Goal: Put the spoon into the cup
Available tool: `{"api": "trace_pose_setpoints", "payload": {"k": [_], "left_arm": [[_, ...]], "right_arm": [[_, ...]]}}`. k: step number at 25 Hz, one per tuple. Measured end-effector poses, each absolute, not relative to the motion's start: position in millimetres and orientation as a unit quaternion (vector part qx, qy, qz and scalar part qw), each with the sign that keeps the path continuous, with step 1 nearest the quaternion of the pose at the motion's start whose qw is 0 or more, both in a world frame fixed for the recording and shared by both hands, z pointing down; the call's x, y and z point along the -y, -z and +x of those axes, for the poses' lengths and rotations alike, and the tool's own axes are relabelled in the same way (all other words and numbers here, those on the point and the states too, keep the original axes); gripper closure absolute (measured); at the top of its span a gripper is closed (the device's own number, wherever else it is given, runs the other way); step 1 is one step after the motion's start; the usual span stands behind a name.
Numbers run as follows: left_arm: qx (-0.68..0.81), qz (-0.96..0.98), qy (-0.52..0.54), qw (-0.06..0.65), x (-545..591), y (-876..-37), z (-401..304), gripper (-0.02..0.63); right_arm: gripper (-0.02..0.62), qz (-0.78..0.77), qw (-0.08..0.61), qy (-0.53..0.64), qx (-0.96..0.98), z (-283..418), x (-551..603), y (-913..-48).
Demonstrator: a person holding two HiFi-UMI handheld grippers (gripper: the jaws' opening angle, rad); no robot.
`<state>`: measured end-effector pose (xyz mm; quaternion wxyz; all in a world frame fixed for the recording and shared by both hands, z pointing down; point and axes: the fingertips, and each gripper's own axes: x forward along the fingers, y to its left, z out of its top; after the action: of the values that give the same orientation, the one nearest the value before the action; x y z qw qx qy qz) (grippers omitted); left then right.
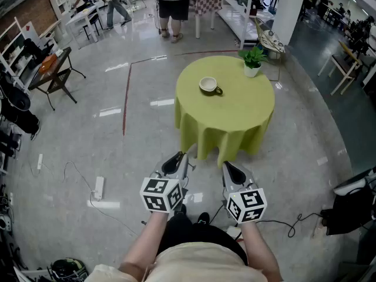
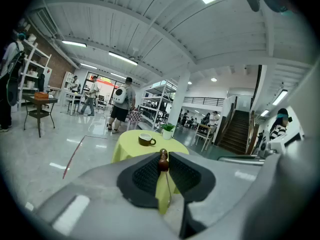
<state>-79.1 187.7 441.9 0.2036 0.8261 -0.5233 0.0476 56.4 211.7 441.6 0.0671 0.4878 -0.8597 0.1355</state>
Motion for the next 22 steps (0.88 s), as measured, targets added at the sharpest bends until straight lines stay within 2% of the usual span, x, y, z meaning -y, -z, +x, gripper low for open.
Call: {"api": "trace_pose_setpoints", "payload": {"k": [22], "left_arm": [[0.543,0.816,-0.031,0.195,-173,-431,-67,0.551]], "right_arm": [[0.594,0.481,0.043,-0.158,0.862,82,-201,-445]]}}
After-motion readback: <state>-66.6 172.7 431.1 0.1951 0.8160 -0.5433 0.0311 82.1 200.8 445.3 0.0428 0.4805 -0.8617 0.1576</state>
